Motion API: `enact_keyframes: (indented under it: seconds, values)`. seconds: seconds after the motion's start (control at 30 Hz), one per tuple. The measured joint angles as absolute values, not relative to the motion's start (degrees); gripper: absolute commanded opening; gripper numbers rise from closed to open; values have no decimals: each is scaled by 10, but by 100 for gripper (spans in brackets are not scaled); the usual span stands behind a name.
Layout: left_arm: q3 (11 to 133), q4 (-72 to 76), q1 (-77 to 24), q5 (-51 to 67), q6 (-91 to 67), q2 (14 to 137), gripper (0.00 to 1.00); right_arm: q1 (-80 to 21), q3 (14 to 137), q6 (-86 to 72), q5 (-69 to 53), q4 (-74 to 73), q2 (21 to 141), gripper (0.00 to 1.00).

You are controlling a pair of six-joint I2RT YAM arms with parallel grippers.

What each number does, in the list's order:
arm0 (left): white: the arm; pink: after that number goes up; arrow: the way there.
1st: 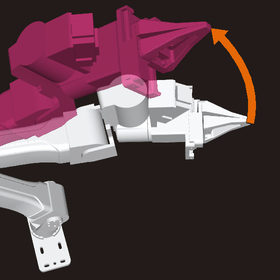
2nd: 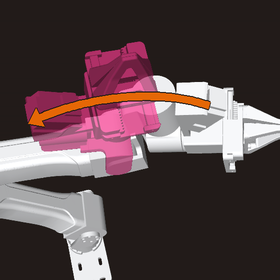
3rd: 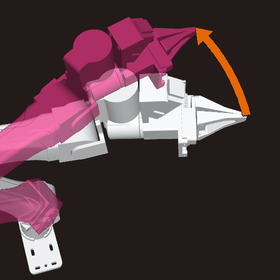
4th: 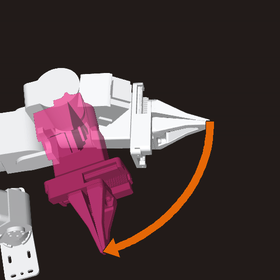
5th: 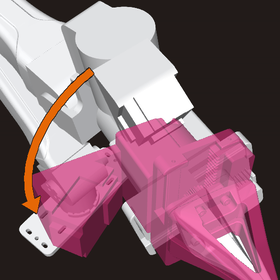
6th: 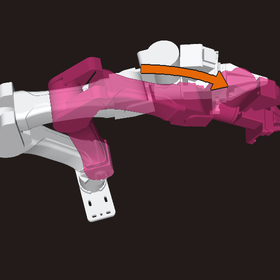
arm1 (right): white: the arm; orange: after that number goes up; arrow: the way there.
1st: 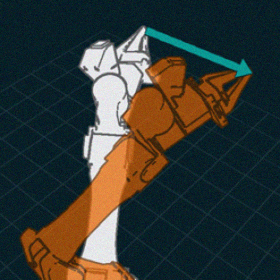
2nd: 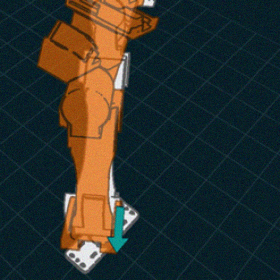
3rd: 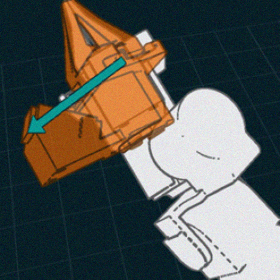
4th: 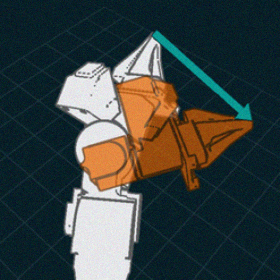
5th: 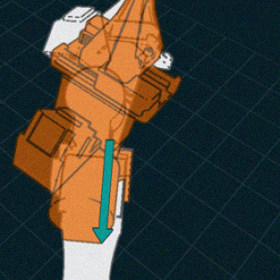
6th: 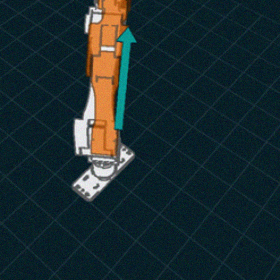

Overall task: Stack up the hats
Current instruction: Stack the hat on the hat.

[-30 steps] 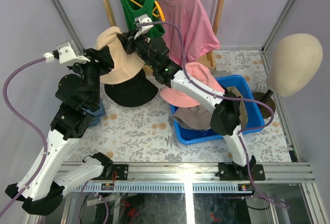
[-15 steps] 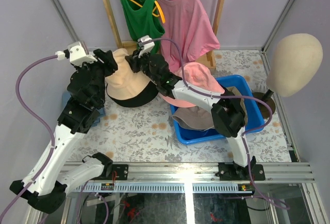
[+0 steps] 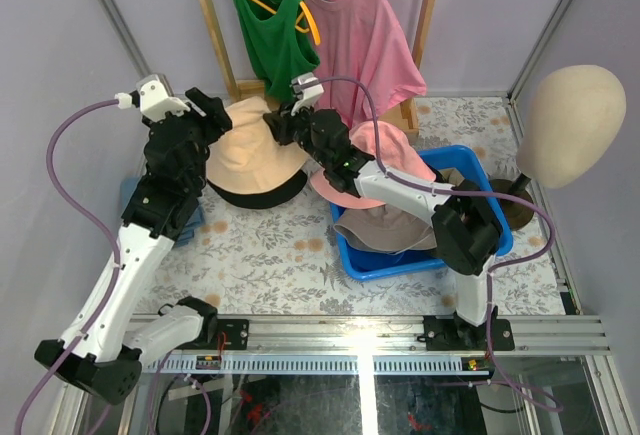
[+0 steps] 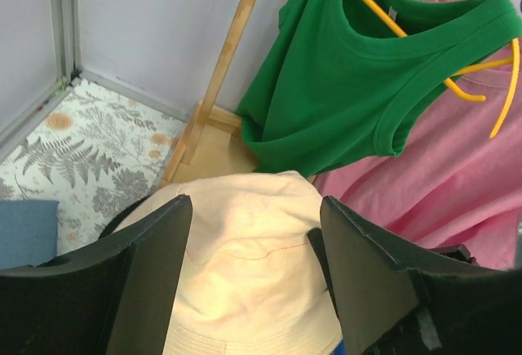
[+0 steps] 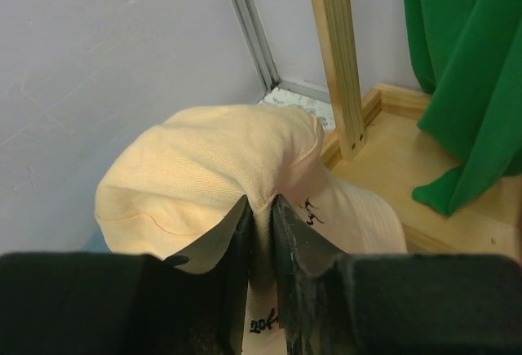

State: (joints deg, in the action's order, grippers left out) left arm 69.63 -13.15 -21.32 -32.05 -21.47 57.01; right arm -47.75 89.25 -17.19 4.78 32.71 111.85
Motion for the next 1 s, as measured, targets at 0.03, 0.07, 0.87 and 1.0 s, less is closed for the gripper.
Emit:
enact_keyframes:
  seconds: [0.03,0.07,0.87,1.0]
  values:
    - [696,-135,-208,-315,-224,574,66,-477,885,-174,46,328,1117,24]
    - [696,-138,-203,-309,-234,577,68,-477,877,-177,44,328,1115,26]
    - [596,-141,12,-87,-491,627,84,-476,880,-186,-58,255,1109,49]
    - [577,-140,31,-68,-526,632,84,-475,880,-180,-60,239,1109,50]
